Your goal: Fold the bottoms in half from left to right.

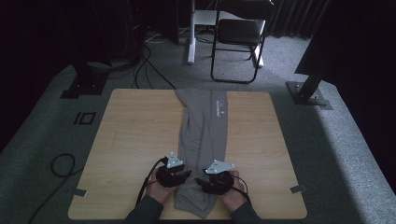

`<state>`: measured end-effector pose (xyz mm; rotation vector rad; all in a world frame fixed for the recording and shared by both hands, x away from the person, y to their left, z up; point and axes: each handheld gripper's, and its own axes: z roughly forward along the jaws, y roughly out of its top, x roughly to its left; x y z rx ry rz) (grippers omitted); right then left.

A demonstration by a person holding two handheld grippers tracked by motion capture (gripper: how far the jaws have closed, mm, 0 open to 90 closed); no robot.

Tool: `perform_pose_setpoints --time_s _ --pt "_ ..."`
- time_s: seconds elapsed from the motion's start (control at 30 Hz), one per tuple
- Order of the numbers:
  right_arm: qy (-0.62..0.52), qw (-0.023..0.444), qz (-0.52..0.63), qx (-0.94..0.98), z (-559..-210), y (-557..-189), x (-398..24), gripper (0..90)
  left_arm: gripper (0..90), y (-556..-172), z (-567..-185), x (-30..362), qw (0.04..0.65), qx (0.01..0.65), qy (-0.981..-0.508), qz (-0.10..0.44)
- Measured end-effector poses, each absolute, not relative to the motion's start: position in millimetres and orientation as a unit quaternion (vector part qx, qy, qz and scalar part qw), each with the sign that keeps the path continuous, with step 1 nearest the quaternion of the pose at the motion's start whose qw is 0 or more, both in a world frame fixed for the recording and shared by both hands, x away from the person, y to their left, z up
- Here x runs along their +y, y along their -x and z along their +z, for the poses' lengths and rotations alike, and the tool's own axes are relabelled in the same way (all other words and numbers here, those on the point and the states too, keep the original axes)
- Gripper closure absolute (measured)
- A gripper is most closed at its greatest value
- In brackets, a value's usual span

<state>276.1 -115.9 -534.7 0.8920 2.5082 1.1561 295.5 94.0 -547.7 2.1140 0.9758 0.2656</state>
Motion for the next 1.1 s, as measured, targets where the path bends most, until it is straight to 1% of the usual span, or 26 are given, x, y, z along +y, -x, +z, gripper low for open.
perform_pose_setpoints --time_s 0.07,0.1,0.17,0.2,0.23,0.27,0.3,0.37,0.4,0.67,0.77,0.83,0.87,0.93,1.0,1.1 --pt "-0.305 0.122 0.391 0.860 -536.7 -274.6 -116.4 55.3 64.7 -294.3 -548.5 89.8 0.391 0.376 -0.834 0.104" --pt "-0.306 0.122 0.390 0.860 -537.1 -274.1 -117.1 58.9 67.2 -294.0 -549.1 87.1 0.388 0.370 -0.837 0.106" --pt "-0.311 0.121 0.386 0.860 -538.1 -273.4 -118.9 63.6 76.8 -293.8 -550.9 82.0 0.378 0.362 -0.845 0.111" --pt "-0.310 0.121 0.382 0.862 -538.4 -273.3 -120.0 68.0 84.9 -293.3 -550.5 81.2 0.380 0.359 -0.845 0.114" --pt "-0.311 0.121 0.381 0.862 -538.5 -272.3 -120.8 72.8 88.4 -293.1 -549.6 81.0 0.376 0.359 -0.846 0.118" --pt "-0.309 0.123 0.377 0.864 -538.4 -270.9 -122.5 78.6 89.1 -292.4 -548.6 81.8 0.379 0.361 -0.844 0.121" --pt "-0.310 0.124 0.376 0.865 -538.0 -269.3 -123.7 82.3 89.6 -291.6 -547.7 83.0 0.380 0.362 -0.842 0.123" --pt "-0.310 0.128 0.374 0.865 -537.2 -266.6 -126.8 87.5 90.0 -289.7 -544.8 87.8 0.376 0.363 -0.842 0.132" --pt "-0.312 0.127 0.375 0.864 -536.5 -265.0 -129.0 88.3 90.0 -288.9 -543.3 91.1 0.376 0.364 -0.841 0.135" --pt "-0.336 0.135 0.367 0.857 -531.3 -255.3 -153.8 88.7 89.7 -282.5 -539.3 118.6 0.366 0.403 -0.825 0.152" --pt "-0.351 0.135 0.354 0.856 -534.3 -255.1 -161.5 88.5 85.4 -280.3 -538.8 122.4 0.367 0.409 -0.822 0.148" --pt "-0.356 0.134 0.348 0.857 -535.8 -256.0 -164.1 88.0 82.5 -275.5 -537.6 122.2 0.368 0.404 -0.825 0.146" --pt "-0.364 0.132 0.342 0.856 -537.3 -256.9 -166.1 87.1 82.5 -270.2 -535.8 120.4 0.365 0.397 -0.829 0.148" --pt "-0.379 0.134 0.333 0.853 -539.5 -258.2 -169.2 79.8 79.1 -264.4 -533.3 118.7 0.375 0.391 -0.828 0.144" --pt "-0.382 0.135 0.338 0.850 -539.3 -258.8 -169.8 76.1 77.3 -260.0 -531.9 116.8 0.388 0.380 -0.829 0.134" --pt "-0.380 0.138 0.349 0.845 -538.4 -260.1 -167.6 67.4 75.9 -254.1 -532.6 110.1 0.392 0.365 -0.835 0.127"
